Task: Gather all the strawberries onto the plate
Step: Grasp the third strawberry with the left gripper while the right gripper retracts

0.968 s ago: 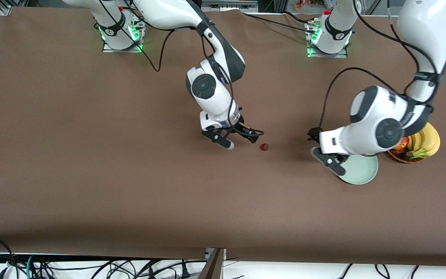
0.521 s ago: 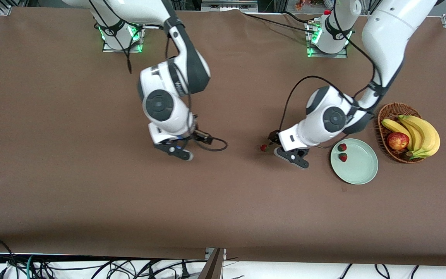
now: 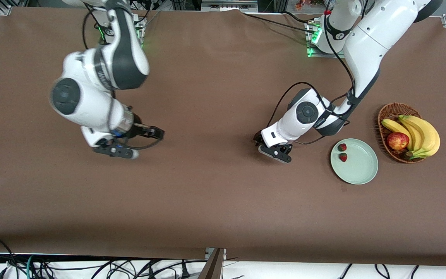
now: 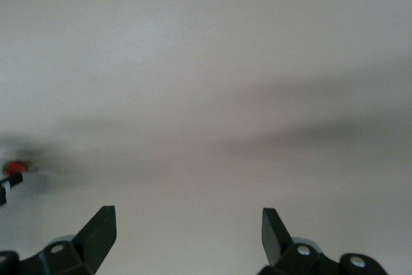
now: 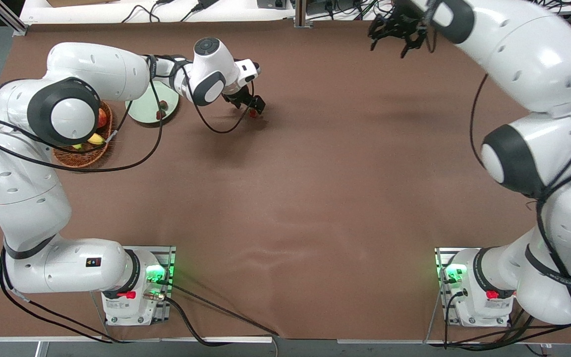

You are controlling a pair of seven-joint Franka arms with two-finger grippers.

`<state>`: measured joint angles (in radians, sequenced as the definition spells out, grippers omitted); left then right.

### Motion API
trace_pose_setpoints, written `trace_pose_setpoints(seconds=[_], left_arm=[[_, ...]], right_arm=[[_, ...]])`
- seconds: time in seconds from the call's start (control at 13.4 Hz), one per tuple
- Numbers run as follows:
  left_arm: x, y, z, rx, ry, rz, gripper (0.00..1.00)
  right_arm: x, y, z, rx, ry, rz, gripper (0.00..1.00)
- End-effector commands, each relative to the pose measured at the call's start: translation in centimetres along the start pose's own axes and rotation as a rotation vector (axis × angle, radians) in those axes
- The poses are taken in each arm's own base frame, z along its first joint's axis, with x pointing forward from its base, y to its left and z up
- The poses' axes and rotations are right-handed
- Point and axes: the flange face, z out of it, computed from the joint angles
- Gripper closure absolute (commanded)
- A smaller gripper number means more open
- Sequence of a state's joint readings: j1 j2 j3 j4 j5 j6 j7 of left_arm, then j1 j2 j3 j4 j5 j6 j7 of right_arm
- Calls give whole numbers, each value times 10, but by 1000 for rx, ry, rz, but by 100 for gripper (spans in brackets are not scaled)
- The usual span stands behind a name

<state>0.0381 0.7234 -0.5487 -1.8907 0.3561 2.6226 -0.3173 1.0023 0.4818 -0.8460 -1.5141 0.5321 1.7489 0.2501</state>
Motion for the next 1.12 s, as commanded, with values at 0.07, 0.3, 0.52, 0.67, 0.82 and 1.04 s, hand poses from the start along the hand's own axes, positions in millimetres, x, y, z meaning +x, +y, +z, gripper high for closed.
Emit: trace_pose_setpoints(seconds=[0.07,0.3,0.52,0.67,0.82,1.04], left_arm=[[2,4,-3,21,18,-25,71],[1,2,-2,22,12,-28,90],[4,-8,-14,46,4,-31,94],[7,-18,-38,107,-60,-20,94],[8,-35,-60,130,-84,9,94],[13,-69,-95,126,-169,103,93]], right_arm=[[-23,8,-44,-96,34,-96,0],[-22,8,-62,-115,55,-125,0],[-22,32,-93,-108,26,-148,0],[-33,53,-117,-103,12,-157,0],[-39,71,-134,-90,-5,-150,0],[-53,82,-139,-128,-4,-180,0]])
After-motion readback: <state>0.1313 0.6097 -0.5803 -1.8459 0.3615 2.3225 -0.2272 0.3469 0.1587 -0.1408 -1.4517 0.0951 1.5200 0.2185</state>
